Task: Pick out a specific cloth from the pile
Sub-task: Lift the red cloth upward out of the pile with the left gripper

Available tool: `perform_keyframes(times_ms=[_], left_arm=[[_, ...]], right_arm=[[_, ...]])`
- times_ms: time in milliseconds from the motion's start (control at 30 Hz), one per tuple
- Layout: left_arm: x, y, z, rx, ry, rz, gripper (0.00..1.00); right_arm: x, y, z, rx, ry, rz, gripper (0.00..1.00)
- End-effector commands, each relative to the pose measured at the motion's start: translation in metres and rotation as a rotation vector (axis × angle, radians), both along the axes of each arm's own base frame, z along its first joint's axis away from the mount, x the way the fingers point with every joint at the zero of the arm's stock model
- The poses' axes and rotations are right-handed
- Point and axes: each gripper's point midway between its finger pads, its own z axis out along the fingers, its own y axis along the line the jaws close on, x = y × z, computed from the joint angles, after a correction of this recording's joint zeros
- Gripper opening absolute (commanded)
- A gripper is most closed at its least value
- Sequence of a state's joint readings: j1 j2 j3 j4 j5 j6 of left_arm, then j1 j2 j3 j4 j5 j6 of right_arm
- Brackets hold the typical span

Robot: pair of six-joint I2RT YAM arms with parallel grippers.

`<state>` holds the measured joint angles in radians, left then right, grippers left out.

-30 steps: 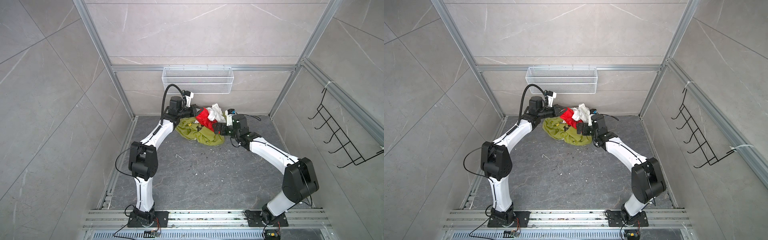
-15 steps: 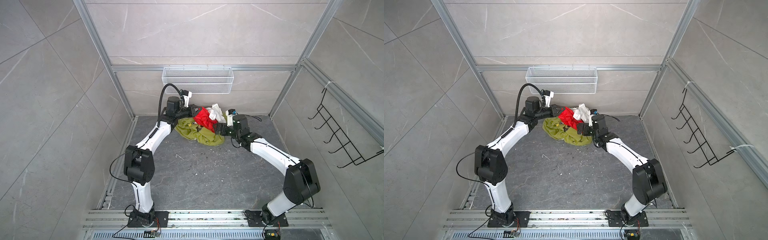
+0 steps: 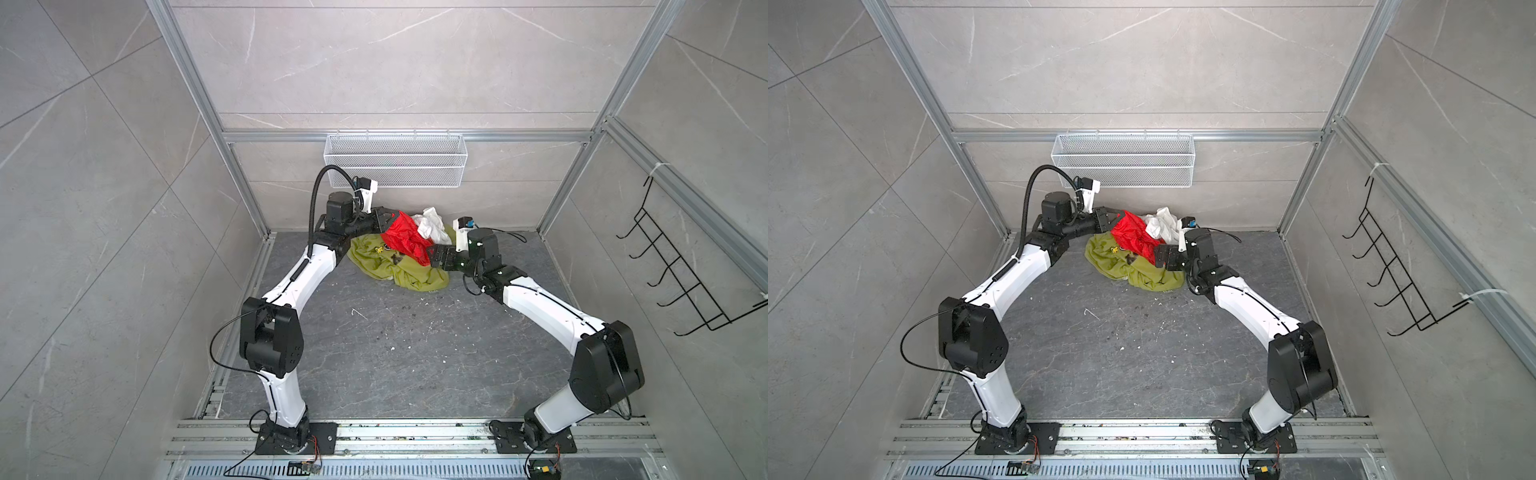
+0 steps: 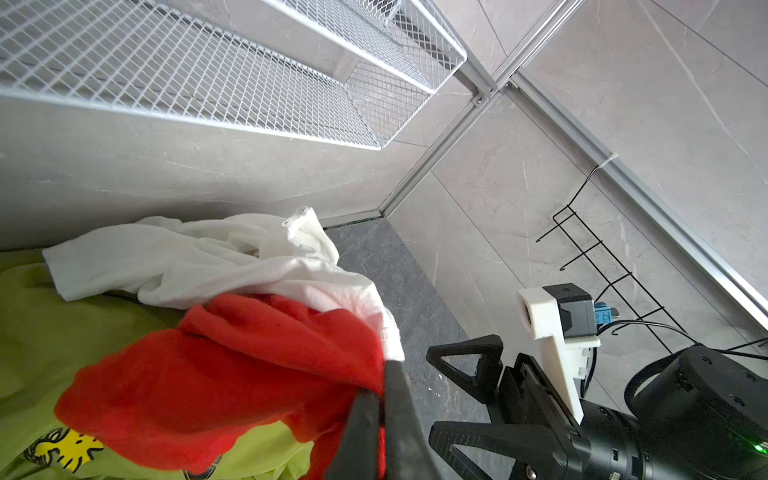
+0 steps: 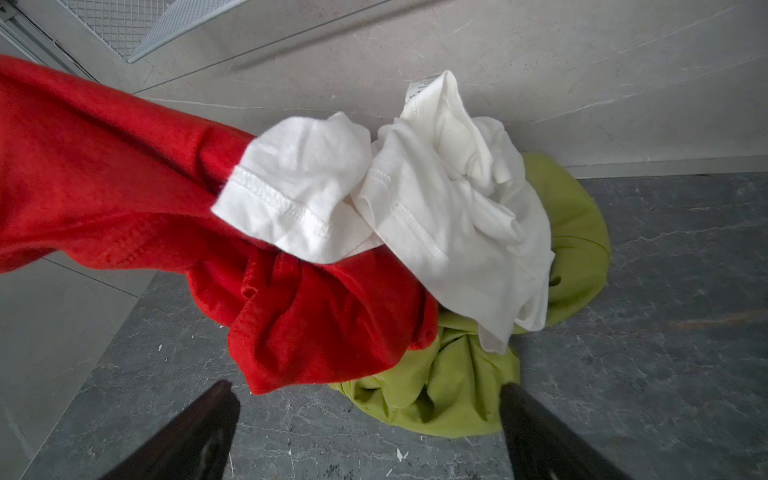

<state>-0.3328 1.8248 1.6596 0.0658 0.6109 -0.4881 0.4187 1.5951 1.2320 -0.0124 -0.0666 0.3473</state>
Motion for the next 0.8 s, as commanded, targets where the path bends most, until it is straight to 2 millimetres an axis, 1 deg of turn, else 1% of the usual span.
perform_keyframes(times_ms=[0, 167, 433, 667, 767], left_arm=[[-0.015, 0.012, 0.063, -0.041, -0.194, 0.007, 0.0], [-0.016, 0.019, 0.064, -0.039, -0.197, 0.02, 0.0], [-0.021, 0.023, 0.071, -0.041, -0.211, 0.026, 0.0], [-0.027, 0.029, 0.081, -0.041, -0.235, 0.037, 0.0], [-0.029, 0.03, 0.081, -0.038, -0.241, 0.039, 0.0]], right_arm=[[-0.009, 0.0, 0.008, -0.013, -0.011, 0.016, 1.0], [-0.009, 0.002, 0.011, -0.014, -0.015, 0.028, 1.0], [-0.009, 0.005, 0.018, -0.005, -0.026, 0.042, 1.0], [-0.011, 0.005, 0.018, -0.001, -0.025, 0.044, 1.0], [-0.012, 0.005, 0.017, 0.003, -0.024, 0.046, 1.0]])
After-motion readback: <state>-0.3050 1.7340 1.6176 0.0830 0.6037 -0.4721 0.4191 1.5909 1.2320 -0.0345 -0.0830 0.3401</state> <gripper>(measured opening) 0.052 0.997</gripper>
